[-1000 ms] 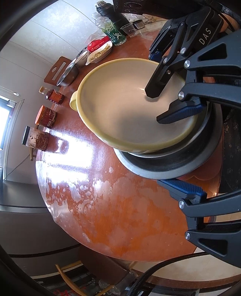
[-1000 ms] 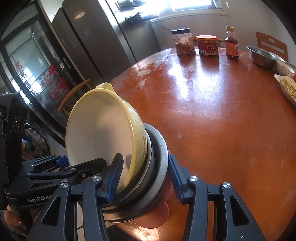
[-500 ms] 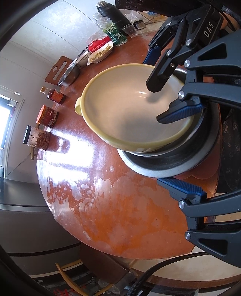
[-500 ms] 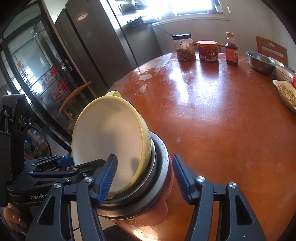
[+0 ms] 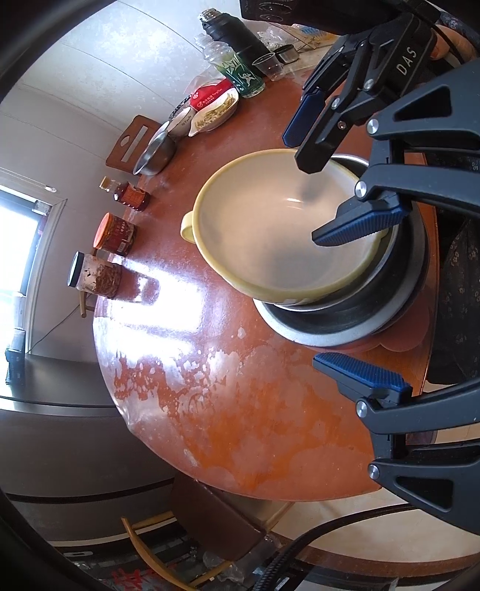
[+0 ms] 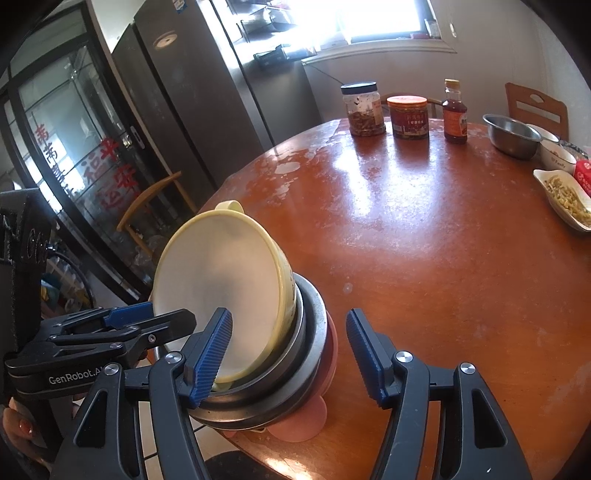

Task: Organize plates and bowls
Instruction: 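Lower the bowl stack onto the table with the left tool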

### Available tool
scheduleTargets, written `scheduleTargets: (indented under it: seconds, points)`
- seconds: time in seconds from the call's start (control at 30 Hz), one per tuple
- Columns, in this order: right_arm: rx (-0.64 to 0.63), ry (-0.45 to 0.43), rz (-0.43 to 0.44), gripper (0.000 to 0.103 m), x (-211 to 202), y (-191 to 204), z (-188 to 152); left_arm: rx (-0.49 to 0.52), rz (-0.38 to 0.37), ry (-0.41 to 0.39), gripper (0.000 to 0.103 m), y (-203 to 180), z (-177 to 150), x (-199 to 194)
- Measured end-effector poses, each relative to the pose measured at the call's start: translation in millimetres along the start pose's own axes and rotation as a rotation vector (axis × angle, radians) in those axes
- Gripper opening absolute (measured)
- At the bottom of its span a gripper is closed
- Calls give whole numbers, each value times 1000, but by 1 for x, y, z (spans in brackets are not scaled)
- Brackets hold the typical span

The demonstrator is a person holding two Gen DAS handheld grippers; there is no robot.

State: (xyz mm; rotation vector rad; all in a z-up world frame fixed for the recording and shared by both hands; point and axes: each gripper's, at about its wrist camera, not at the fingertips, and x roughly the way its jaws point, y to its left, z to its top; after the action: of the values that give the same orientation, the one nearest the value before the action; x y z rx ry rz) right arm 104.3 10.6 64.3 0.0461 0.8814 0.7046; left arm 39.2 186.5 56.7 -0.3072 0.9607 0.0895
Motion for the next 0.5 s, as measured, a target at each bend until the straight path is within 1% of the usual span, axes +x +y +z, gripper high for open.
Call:
scheduleTargets:
  seconds: [0.23, 0.5]
  points:
    - [-9, -24, -8, 68, -16, 1, -7, -11, 10, -28, 60, 6, -5, -13]
    - [-20, -43, -17, 68, -34, -3, -19, -40, 35, -60, 60, 21, -19, -30]
